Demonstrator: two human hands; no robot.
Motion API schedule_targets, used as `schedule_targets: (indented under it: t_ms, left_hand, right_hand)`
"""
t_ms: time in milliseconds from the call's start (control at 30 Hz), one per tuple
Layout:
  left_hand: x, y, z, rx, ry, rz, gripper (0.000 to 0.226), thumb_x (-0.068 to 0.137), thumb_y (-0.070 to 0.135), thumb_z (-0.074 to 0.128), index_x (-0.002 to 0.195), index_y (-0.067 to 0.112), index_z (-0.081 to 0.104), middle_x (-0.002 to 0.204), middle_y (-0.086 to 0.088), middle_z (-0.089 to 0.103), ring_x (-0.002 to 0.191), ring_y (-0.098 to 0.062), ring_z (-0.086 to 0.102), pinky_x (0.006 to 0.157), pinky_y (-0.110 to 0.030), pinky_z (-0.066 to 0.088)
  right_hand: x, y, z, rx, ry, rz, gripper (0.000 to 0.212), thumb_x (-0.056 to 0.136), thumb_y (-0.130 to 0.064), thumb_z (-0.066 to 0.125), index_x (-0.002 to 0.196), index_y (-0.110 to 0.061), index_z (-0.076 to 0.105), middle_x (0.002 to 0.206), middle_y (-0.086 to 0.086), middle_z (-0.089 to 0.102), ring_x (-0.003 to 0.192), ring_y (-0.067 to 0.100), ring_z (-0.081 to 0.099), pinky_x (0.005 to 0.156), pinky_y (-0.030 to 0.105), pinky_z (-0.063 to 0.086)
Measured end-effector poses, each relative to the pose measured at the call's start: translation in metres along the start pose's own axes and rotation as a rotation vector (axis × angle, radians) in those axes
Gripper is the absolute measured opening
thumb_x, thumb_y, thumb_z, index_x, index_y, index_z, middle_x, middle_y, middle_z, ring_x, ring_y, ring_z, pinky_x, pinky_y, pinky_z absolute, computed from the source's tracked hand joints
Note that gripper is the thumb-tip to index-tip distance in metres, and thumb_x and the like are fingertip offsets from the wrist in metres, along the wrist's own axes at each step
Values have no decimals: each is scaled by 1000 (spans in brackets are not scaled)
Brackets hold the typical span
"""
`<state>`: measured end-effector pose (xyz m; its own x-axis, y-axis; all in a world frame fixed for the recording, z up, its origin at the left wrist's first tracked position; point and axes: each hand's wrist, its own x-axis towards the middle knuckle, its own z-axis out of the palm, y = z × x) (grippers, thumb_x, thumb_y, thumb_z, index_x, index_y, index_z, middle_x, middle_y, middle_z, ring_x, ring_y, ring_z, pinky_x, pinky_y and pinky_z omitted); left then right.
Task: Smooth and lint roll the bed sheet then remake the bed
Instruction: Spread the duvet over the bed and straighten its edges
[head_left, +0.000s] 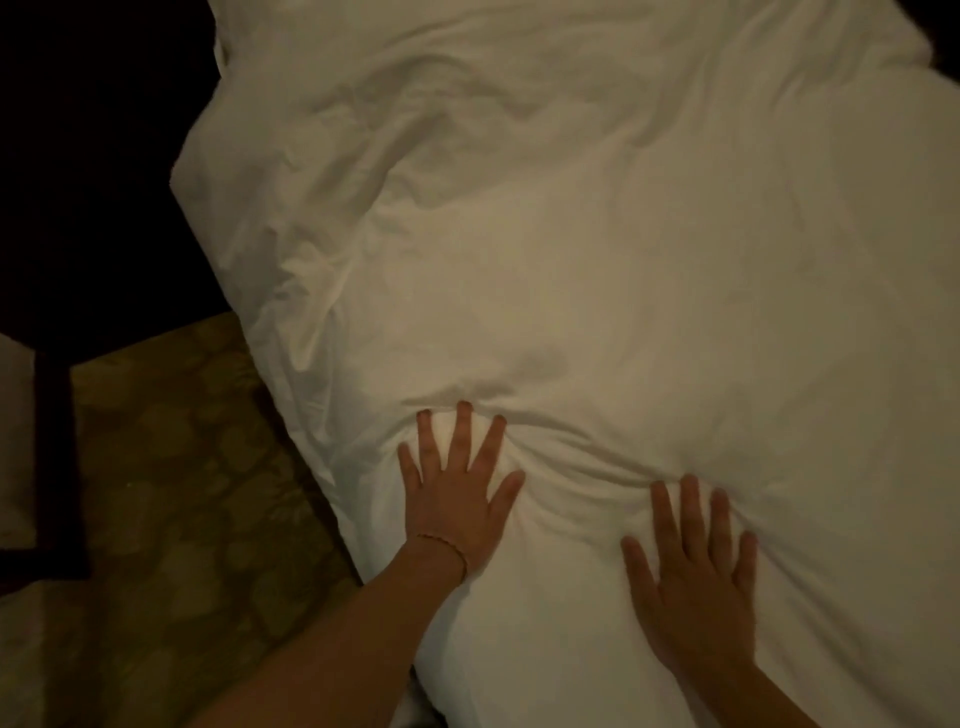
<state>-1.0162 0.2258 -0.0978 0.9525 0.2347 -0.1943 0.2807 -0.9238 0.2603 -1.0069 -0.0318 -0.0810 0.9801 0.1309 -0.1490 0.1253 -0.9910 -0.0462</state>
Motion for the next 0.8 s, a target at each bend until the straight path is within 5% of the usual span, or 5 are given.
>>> schedule_targets:
  t_ms: [167, 233, 467, 633, 800]
  left_hand:
    - [77, -12, -24, 61, 44, 227, 60, 103, 55, 13, 159, 36, 3, 169, 3, 0, 155, -29, -5, 118, -64, 9]
    - [111, -30, -43, 102, 24, 242, 63, 102, 55, 17, 160, 31, 7, 168, 4, 1, 155, -23, 0, 118, -64, 14]
    - [205, -110, -97, 89, -5, -80, 67, 97, 65, 1, 155, 39, -18, 163, 14, -27, 150, -19, -27, 120, -56, -11]
    - [219, -118, -93, 107, 18, 124, 65, 101, 57, 7, 160, 29, 7, 169, 3, -2, 155, -27, -3, 119, -62, 15]
    - [254, -160, -100, 198, 46, 255, 63, 102, 58, 19, 159, 31, 19, 169, 5, 7, 155, -26, 4, 120, -58, 14]
  right_hand:
    - [93, -95, -19, 54, 33, -580, 55, 102, -43, 23, 156, -30, 19, 164, -6, 9, 152, 20, 3, 119, 51, 15]
    - [130, -114, -22, 39, 38, -526, 54, 102, -43, 22, 155, -32, 23, 164, -5, 12, 151, 18, 8, 119, 48, 15]
    - [203, -124, -26, 9, 53, -108, 59, 100, -50, 13, 156, -33, 11, 164, -7, -1, 151, 19, -2, 119, 50, 6]
    - [221, -224, -31, 59, -31, -542, 56, 102, -45, 23, 156, -35, 13, 164, -8, 5, 152, 20, 1, 115, 51, 11]
    - [280, -244, -32, 29, 8, -318, 58, 101, -51, 18, 156, -34, 12, 164, -11, 2, 151, 13, -3, 120, 44, 4]
